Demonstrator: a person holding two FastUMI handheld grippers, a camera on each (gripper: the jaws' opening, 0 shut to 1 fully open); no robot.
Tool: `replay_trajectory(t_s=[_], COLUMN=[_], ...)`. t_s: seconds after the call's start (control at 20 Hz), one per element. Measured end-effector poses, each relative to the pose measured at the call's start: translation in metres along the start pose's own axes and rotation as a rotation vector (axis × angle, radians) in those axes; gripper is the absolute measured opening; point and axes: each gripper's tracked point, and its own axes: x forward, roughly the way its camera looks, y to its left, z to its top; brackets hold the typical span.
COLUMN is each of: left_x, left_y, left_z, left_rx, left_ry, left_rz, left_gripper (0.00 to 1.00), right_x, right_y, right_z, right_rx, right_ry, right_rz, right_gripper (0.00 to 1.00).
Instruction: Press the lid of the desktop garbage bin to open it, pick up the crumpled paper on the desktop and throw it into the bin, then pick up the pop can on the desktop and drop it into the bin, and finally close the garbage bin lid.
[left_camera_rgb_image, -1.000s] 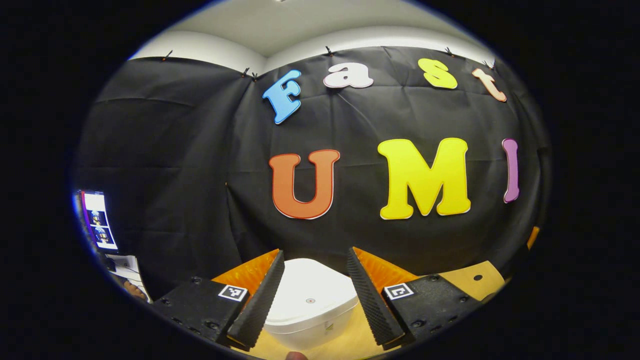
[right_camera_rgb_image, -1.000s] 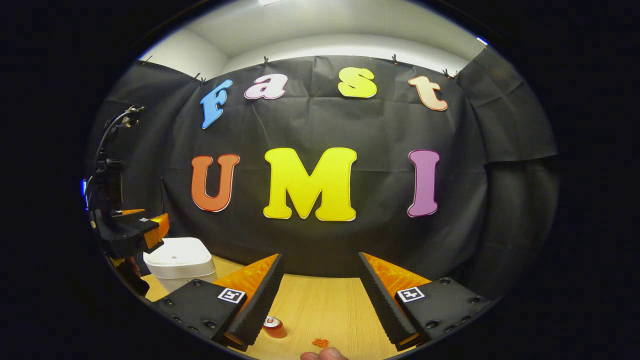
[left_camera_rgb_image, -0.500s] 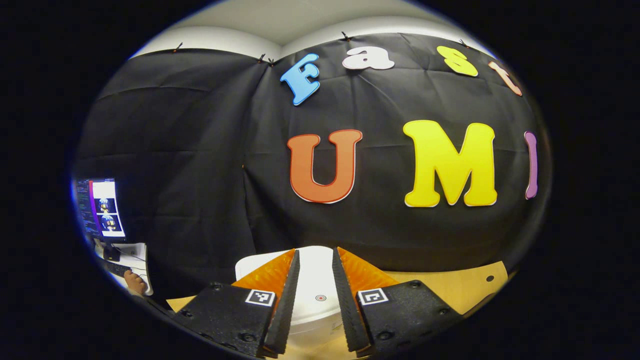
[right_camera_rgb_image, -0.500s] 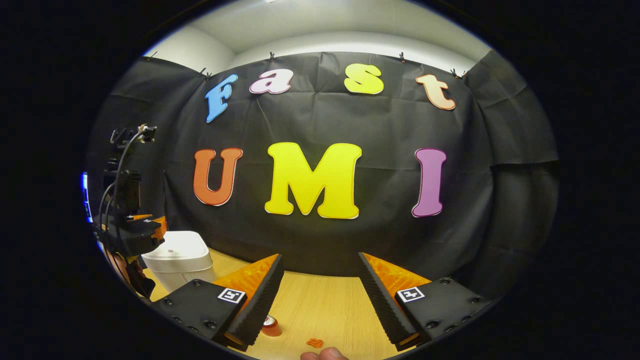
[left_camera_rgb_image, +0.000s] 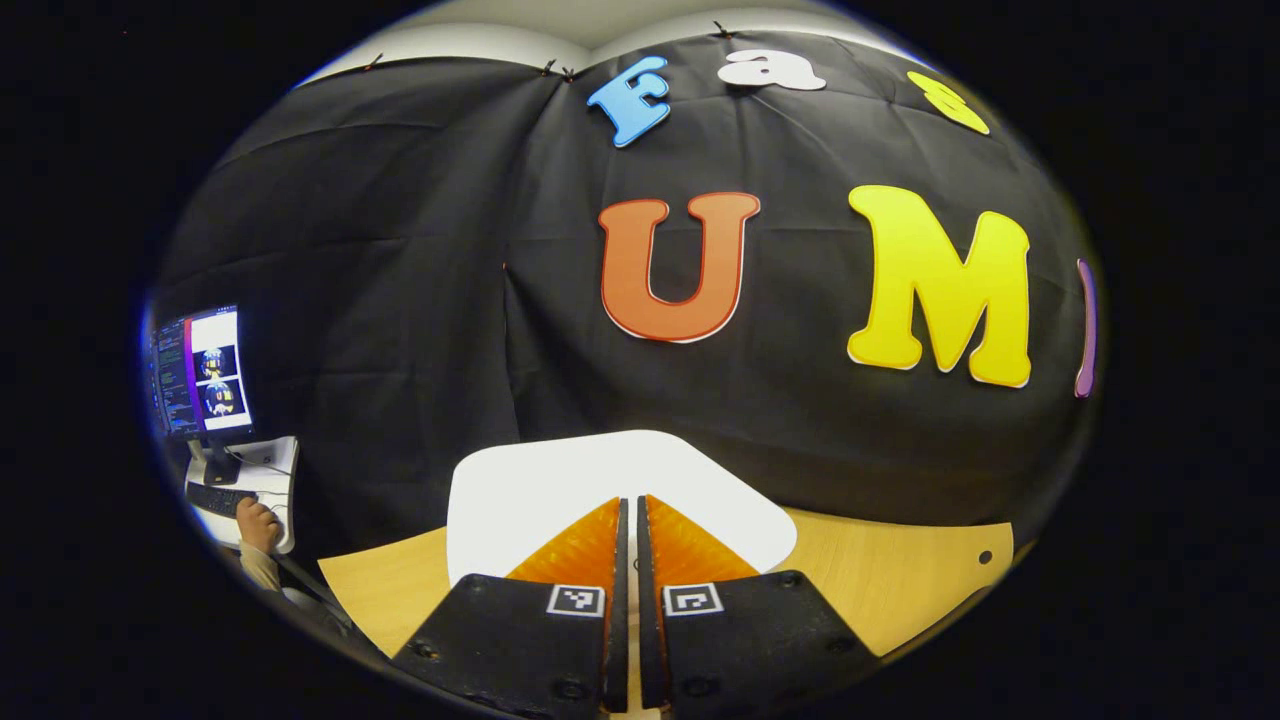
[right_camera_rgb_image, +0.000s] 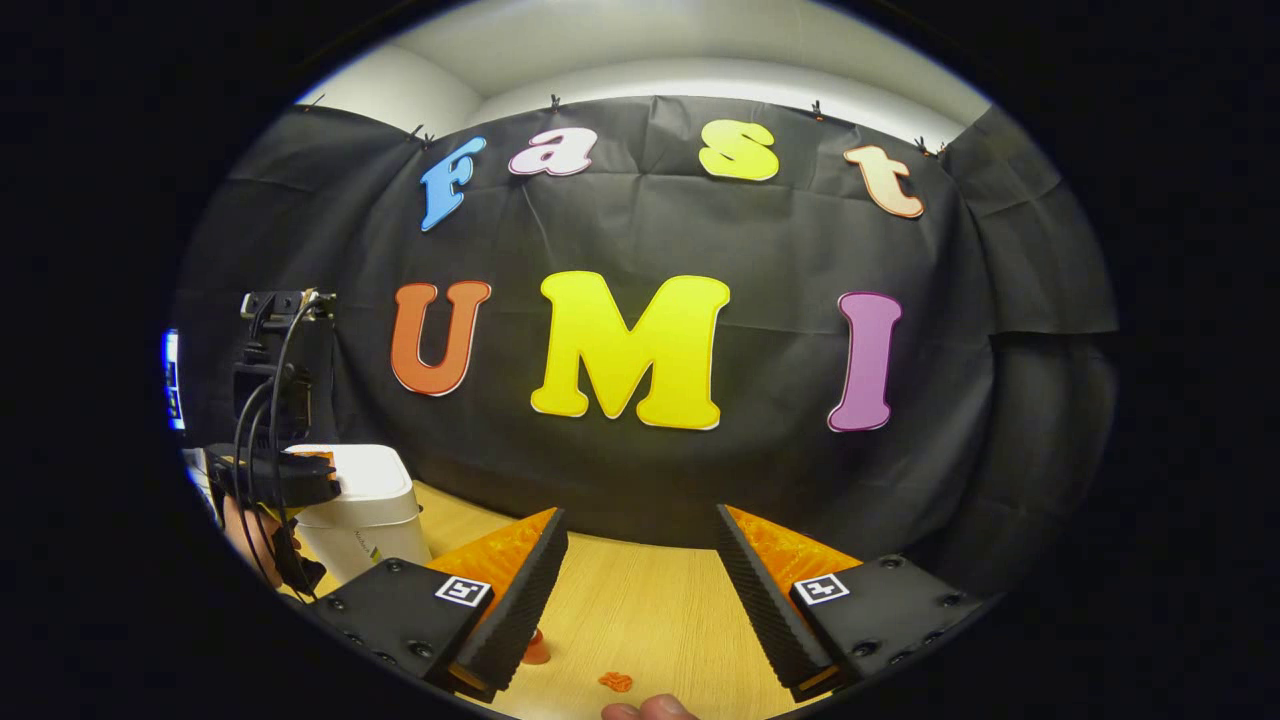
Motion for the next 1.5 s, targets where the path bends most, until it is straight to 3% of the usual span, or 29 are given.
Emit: replay_trajectory(t_s=[0.05, 0.3, 0.45, 0.6, 0.7, 0.8, 0.85, 1.15, 1.5], left_x=[0.0, 0.002, 0.002, 0.001, 0.002, 0.0, -0.001, -0.018, -0.049], left_y=[0.002, -0.003, -0.002, -0.002, -0.002, -0.004, -0.004, -0.007, -0.022], left_z=[-0.002, -0.01, -0.013, -0.019, -0.019, -0.013, -0.009, 0.027, 0.06], left_rx=[-0.008, -0.019, 0.033, -0.096, -0.115, -0.073, -0.044, 0.005, -0.006], left_ry=[0.011, 0.031, 0.065, 0.086, 0.104, 0.096, 0.084, -0.016, -0.109], left_rz=[-0.001, 0.007, 0.027, 0.004, -0.013, -0.007, -0.004, -0.023, -0.117], left_gripper=[0.04, 0.04, 0.04, 0.03, 0.04, 0.08, 0.03, 0.03, 0.02], right_x=[-0.001, 0.002, 0.004, 0.004, 0.004, 0.006, 0.006, -0.005, -0.016], right_y=[-0.001, -0.005, -0.006, -0.006, -0.006, -0.005, -0.005, -0.005, -0.007], right_z=[0.001, -0.001, -0.007, -0.011, -0.013, -0.014, -0.014, -0.001, 0.009], right_rx=[0.005, 0.019, 0.047, 0.063, 0.077, 0.097, 0.104, 0.081, 0.096], right_ry=[-0.003, -0.002, 0.014, 0.028, 0.03, 0.034, 0.033, -0.012, -0.039], right_rz=[-0.002, -0.01, -0.02, -0.028, -0.03, -0.033, -0.036, -0.047, -0.062], right_gripper=[0.94, 0.94, 0.94, 0.94, 0.94, 0.94, 0.94, 0.94, 0.93])
